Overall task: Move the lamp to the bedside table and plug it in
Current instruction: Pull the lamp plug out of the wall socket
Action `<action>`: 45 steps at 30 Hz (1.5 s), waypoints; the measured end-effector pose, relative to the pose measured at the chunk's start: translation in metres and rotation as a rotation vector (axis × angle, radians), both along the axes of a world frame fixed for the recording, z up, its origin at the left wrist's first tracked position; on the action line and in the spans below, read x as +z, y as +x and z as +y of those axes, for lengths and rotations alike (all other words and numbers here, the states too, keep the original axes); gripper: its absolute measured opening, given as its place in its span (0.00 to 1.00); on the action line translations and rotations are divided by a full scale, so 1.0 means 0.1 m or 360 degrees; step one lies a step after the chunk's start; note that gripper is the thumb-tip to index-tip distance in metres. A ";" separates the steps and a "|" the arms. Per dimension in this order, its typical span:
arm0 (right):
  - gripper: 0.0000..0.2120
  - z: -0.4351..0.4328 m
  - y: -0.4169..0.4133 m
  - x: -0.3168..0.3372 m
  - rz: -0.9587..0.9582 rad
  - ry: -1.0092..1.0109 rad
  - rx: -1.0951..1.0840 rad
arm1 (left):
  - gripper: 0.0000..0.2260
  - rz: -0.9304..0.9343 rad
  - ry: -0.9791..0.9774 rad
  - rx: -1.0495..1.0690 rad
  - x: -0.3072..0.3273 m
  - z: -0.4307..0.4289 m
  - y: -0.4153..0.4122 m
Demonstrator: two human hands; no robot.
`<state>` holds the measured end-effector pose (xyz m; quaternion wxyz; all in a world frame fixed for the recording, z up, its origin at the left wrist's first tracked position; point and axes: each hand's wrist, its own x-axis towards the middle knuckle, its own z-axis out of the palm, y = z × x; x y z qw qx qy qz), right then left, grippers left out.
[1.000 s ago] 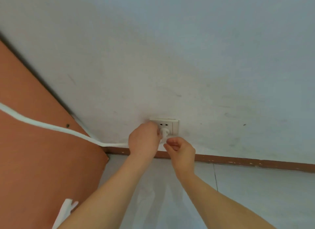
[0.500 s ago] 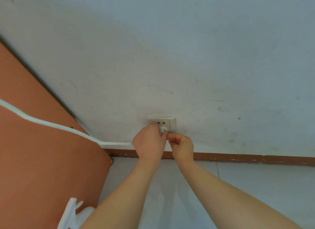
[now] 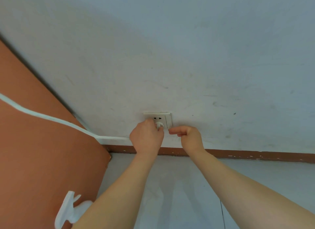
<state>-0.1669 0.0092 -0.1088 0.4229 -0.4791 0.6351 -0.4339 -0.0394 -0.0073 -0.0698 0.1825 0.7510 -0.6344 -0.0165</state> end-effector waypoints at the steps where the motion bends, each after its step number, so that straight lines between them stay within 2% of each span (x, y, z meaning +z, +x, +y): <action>1: 0.28 0.00 0.00 0.02 -0.0052 0.0017 -0.0095 | 0.12 -0.0010 -0.0001 0.0002 0.00 0.01 -0.01; 3: 0.26 -0.01 -0.03 0.04 -0.0133 0.0051 -0.0260 | 0.14 -0.0029 0.0006 0.0017 0.00 0.01 -0.03; 6: 0.25 -0.01 -0.07 0.08 -0.0170 0.0048 -0.0312 | 0.15 -0.0019 -0.0001 0.0041 -0.02 0.00 -0.06; 23: 0.22 -0.04 -0.05 0.16 -0.0210 0.0000 -0.0255 | 0.11 0.0142 0.0034 0.0174 0.00 0.07 -0.14; 30: 0.20 -0.03 -0.04 0.20 -0.0228 -0.0010 -0.0257 | 0.09 0.0144 0.0147 0.0087 0.04 0.04 -0.18; 40: 0.19 -0.03 -0.11 0.22 -0.0227 -0.0023 -0.0275 | 0.07 0.0145 0.0011 0.0069 0.01 0.16 -0.17; 45: 0.19 -0.01 -0.07 0.19 -0.0221 -0.0040 -0.0314 | 0.09 0.0094 0.0113 0.0053 -0.15 0.47 0.07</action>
